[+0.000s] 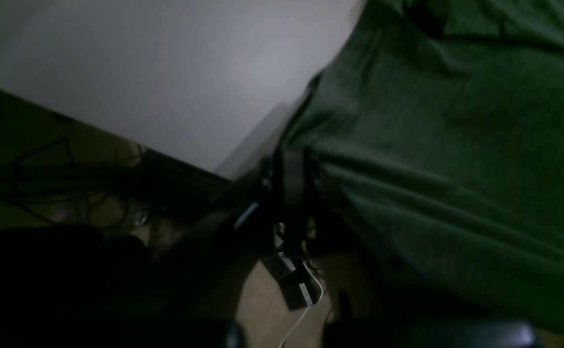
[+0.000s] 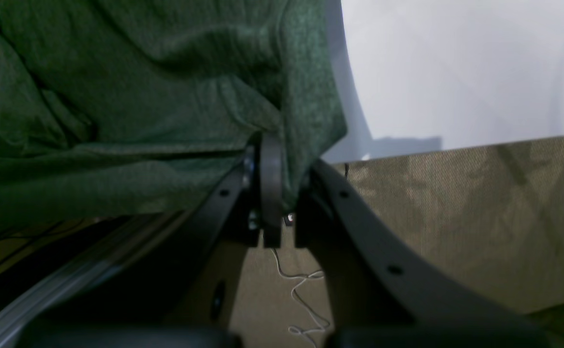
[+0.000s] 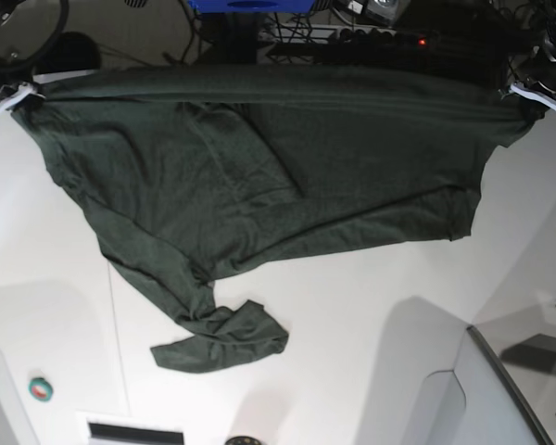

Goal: Layout the t-shirt on the table in an organized manner, then fold the t-shirt properly
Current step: 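Hold the shirt edge with both grippers and lift it off the table, then raise the shirt high with both grippers and swing it over the table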

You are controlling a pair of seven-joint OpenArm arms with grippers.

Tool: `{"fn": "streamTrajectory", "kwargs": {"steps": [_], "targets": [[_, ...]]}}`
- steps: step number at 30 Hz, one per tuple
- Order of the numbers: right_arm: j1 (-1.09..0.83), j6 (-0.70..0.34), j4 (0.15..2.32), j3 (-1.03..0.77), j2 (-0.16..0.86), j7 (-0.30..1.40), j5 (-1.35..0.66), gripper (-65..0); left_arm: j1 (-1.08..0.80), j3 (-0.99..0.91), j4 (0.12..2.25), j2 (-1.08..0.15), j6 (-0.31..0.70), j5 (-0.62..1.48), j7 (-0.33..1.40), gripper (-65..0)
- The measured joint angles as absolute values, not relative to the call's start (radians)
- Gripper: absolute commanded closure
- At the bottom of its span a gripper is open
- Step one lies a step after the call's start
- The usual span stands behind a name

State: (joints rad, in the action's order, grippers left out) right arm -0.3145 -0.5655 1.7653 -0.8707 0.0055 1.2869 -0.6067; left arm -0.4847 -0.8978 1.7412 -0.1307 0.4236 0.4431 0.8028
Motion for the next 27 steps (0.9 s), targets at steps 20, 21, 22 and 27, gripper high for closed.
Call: {"fn": "streamTrajectory", "kwargs": {"steps": [20,21,22,27], "targets": [[-0.056,-0.441,1.679,-0.764,0.080,1.354,-0.615,-0.2,-0.270,-0.801,1.744,-0.149,0.419,0.426,0.958,0.0],[-0.025,-0.429,1.646,-0.761,0.084,1.354,-0.610,-0.2,-0.243,-0.800,1.744,-0.157,0.419,0.432,0.978,0.0],[0.002,-0.410,1.605,-0.757,0.095,1.356,-0.609,-0.2,-0.211,-0.804,1.743,-0.162,0.419,0.430,0.995,0.0],[0.168,-0.364,1.374,-0.743,0.165,1.307,-0.599,-0.2,-0.058,-0.724,1.736,-0.178,0.362,0.304,1.067,0.0]]}}
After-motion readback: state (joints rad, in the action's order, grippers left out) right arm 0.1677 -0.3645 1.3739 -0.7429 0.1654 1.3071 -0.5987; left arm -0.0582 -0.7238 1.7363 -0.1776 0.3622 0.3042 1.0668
